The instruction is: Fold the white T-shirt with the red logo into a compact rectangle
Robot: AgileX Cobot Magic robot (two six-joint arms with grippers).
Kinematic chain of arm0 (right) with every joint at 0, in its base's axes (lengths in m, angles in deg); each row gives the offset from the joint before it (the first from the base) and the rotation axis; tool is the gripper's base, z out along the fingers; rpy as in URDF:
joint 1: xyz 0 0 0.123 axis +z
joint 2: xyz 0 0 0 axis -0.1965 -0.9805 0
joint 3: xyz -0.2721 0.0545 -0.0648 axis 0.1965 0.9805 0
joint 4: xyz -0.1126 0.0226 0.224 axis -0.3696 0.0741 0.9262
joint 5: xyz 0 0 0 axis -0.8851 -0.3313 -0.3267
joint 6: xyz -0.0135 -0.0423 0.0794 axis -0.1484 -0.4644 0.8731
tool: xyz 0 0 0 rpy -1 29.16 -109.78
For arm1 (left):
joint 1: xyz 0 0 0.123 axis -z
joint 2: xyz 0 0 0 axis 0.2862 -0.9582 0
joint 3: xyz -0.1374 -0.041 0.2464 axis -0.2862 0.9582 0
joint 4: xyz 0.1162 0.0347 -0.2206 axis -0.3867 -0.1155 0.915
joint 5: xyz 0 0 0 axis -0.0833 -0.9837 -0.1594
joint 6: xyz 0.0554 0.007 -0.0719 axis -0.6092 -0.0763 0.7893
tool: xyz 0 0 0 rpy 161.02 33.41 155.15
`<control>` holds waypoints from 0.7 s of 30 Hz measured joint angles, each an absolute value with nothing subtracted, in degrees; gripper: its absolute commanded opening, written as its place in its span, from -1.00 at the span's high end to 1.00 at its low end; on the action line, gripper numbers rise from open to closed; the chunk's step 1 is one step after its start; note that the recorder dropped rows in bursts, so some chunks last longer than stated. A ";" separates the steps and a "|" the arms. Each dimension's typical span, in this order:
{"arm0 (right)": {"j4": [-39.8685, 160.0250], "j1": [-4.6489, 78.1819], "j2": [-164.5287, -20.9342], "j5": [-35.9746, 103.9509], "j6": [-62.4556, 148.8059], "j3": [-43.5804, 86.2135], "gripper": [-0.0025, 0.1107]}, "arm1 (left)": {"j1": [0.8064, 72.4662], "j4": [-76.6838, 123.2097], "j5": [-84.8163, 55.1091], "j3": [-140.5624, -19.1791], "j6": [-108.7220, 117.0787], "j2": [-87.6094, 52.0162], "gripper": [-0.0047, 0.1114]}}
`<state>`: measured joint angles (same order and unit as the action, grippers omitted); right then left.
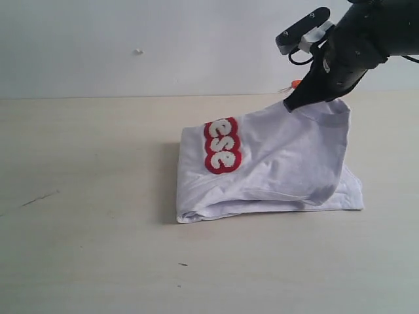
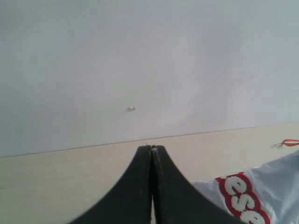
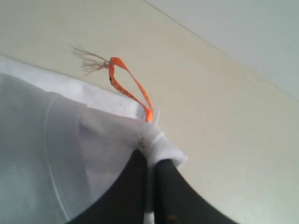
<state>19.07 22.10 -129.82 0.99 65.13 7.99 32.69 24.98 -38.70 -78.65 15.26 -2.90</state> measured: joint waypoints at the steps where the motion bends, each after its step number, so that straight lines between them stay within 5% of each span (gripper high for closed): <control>1: 16.44 22.10 -129.94 0.17 65.81 7.99 0.96 | 32.69 24.98 -38.70 -78.65 15.26 -2.90 0.92; 5: 7.12 22.10 -131.49 -2.64 70.01 7.66 0.88 | 32.69 24.98 -38.70 -78.65 15.26 -2.90 0.92; 11: -5.16 22.10 -135.30 -7.78 76.80 7.66 0.43 | 32.69 24.98 -38.70 -78.65 15.26 -2.90 0.92; 21: -14.48 22.10 -137.75 -15.38 82.67 7.66 0.43 | 32.69 24.98 -38.70 -78.65 15.26 -2.90 0.92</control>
